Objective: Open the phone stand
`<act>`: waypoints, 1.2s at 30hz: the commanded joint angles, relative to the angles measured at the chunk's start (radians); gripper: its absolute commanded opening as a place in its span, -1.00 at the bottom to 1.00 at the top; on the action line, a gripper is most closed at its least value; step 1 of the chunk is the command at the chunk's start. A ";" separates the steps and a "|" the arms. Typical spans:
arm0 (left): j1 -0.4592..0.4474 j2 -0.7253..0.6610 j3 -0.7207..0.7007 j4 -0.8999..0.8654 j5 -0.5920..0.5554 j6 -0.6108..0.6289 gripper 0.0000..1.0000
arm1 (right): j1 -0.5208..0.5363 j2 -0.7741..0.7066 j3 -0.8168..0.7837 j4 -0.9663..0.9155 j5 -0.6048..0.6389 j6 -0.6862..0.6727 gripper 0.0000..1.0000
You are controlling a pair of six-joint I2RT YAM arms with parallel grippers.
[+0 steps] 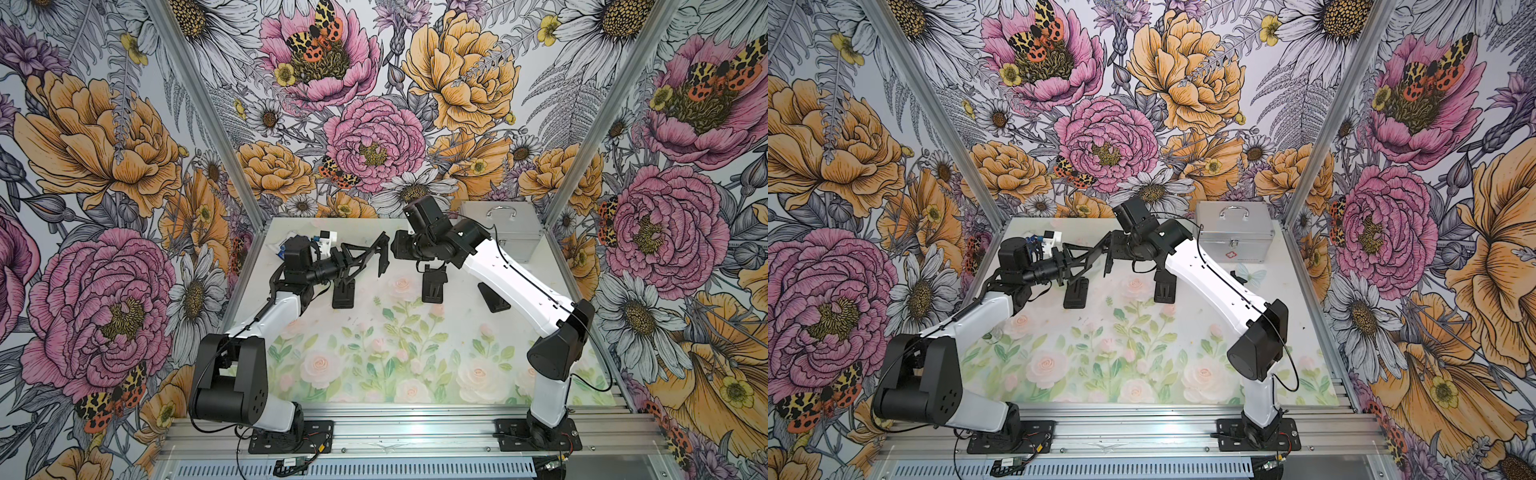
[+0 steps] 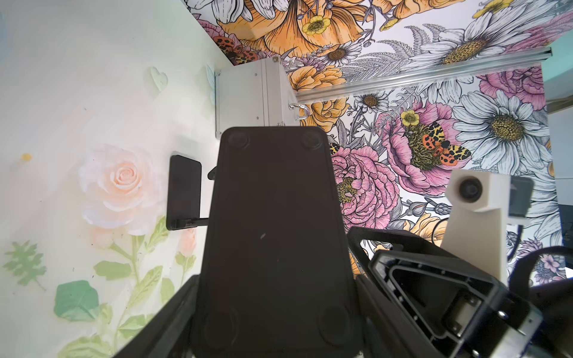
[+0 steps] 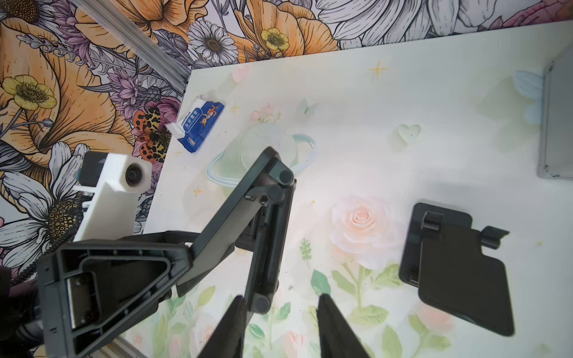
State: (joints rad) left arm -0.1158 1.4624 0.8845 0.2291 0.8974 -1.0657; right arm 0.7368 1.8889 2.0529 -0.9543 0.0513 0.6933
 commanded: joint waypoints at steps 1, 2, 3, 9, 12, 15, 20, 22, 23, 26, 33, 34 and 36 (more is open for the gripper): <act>-0.019 -0.035 0.028 -0.007 -0.024 0.040 0.21 | 0.013 0.025 0.029 -0.012 0.028 -0.021 -0.19; -0.024 -0.038 0.030 -0.013 -0.026 0.044 0.21 | 0.015 0.028 0.030 -0.011 0.029 -0.021 -0.19; -0.027 -0.040 0.030 -0.017 -0.029 0.047 0.21 | 0.018 0.031 0.036 -0.012 0.028 -0.023 -0.19; -0.047 -0.042 0.031 -0.030 -0.039 0.056 0.21 | 0.027 0.047 0.038 -0.012 0.014 -0.022 -0.19; -0.053 -0.042 0.038 -0.031 -0.041 0.056 0.21 | 0.030 0.053 0.034 -0.012 0.013 -0.021 -0.20; -0.057 -0.040 0.046 -0.033 -0.041 0.055 0.21 | 0.032 0.057 0.035 -0.012 0.014 -0.022 -0.21; -0.067 -0.042 0.056 -0.036 -0.037 0.049 0.21 | 0.032 0.063 0.035 -0.012 0.022 -0.024 -0.27; -0.073 -0.045 0.057 -0.037 -0.036 0.049 0.21 | 0.033 0.070 0.039 -0.012 0.019 -0.024 -0.31; -0.077 -0.046 0.056 -0.038 -0.036 0.049 0.21 | 0.034 0.071 0.040 -0.012 0.021 -0.023 -0.34; -0.085 -0.049 0.055 -0.037 -0.035 0.047 0.21 | 0.035 0.079 0.043 -0.012 0.021 -0.023 -0.39; -0.098 -0.060 0.059 -0.037 -0.027 0.040 0.21 | 0.038 0.085 0.043 -0.013 0.032 -0.022 -0.70; -0.099 -0.062 0.062 -0.037 -0.025 0.038 0.21 | 0.039 0.087 0.043 -0.012 0.033 -0.022 -0.74; -0.099 -0.063 0.069 -0.038 -0.019 0.035 0.21 | 0.039 0.091 0.043 -0.013 0.033 -0.023 -0.81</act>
State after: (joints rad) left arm -0.1997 1.4387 0.9058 0.1616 0.8635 -1.0397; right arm 0.7628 1.9606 2.0720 -0.9730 0.0830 0.6846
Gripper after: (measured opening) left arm 0.748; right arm 0.109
